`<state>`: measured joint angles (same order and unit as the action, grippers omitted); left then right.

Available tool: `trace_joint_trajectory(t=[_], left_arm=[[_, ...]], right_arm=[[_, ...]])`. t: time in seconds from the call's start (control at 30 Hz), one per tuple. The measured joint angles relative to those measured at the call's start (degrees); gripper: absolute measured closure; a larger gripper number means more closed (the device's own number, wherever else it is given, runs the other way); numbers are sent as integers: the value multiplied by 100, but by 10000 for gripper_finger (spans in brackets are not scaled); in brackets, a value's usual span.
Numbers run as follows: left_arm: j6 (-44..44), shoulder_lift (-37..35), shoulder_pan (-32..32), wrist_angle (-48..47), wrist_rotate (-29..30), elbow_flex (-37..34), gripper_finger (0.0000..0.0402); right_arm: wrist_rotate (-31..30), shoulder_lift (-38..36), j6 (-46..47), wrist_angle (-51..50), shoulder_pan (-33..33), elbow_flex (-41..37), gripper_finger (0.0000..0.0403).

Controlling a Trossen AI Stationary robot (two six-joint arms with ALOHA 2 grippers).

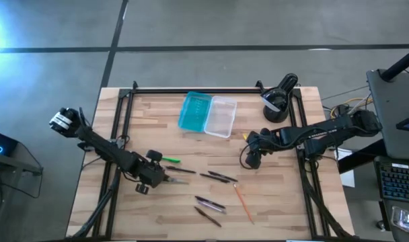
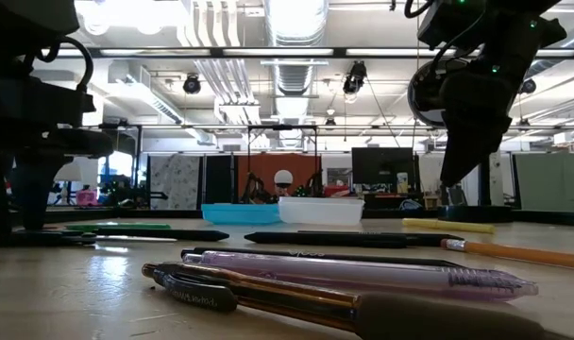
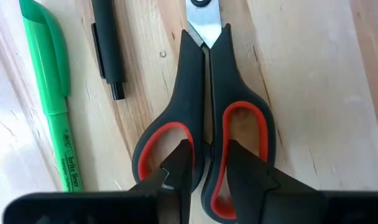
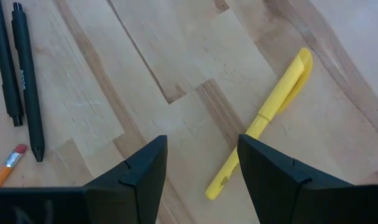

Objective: Pick & place school supplies into a supply box
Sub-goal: Put the black scissor into the blue supply box

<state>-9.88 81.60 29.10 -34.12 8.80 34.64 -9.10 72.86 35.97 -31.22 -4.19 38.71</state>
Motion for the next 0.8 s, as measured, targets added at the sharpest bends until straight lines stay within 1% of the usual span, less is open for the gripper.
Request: trace_joint_trajectory(t=[0.17,0.27,0.37,0.5,0.6,0.7,0.8], left_arm=[[-417,1,-5,-802,-30,672,341],[-842,-94,-7,-1178,-105,1107,344],[-1497,-247,-44,-1661,-143,1369,344],[-2622,-597,-280,-1711,-143,1730,344],[-3406,-870,-765,-1511,-144,1826,344],[-3993,-1056,-1667,-1137,-148,1814,344],[-4101,-1039,-2701,-317,-377,1792,344]], right_arm=[[-6,0,0,0,-1,-10,213],[-152,-1,-3,8,-2,-10,213],[-293,-5,-9,16,0,-10,214],[-308,-54,158,68,-1,-6,214],[-311,-179,515,240,26,-6,215],[-346,-372,817,370,39,-6,216],[-574,-674,1076,283,35,-8,216]])
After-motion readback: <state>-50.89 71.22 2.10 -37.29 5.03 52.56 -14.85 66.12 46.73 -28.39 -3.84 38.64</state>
